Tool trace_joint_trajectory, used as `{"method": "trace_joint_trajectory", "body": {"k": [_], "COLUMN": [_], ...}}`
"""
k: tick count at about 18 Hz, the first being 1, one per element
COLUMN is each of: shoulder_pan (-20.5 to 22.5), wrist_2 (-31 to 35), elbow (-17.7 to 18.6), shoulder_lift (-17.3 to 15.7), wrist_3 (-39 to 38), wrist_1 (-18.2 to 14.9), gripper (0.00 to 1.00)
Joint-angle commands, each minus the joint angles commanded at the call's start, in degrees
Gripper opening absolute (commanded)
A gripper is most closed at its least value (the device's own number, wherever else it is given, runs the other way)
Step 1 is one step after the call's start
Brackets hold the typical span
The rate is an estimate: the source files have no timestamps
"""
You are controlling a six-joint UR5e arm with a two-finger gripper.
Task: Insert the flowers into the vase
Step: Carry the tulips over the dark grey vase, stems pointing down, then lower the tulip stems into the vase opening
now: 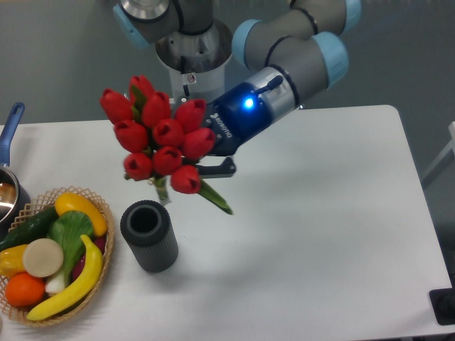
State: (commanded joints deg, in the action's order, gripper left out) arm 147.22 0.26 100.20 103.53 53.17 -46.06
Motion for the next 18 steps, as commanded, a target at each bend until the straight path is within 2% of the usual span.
{"method": "trace_joint_trajectory", "body": {"k": [5, 10, 15, 18], "shoulder_pan": [-2.3, -2.4, -2.3, -2.3], "wrist_2": [-0.1, 0.3, 0.8, 1.1], "elbow": [0.7, 1.3, 5.0, 5.4], "shoulder_lift": [1.9, 2.5, 2.3, 2.4], "wrist_3": [6.2, 6.8, 12.6, 13.0], "wrist_1": [0.1, 0.2, 0.1, 0.1], "gripper": [0.00, 0.00, 0.00, 0.00]}}
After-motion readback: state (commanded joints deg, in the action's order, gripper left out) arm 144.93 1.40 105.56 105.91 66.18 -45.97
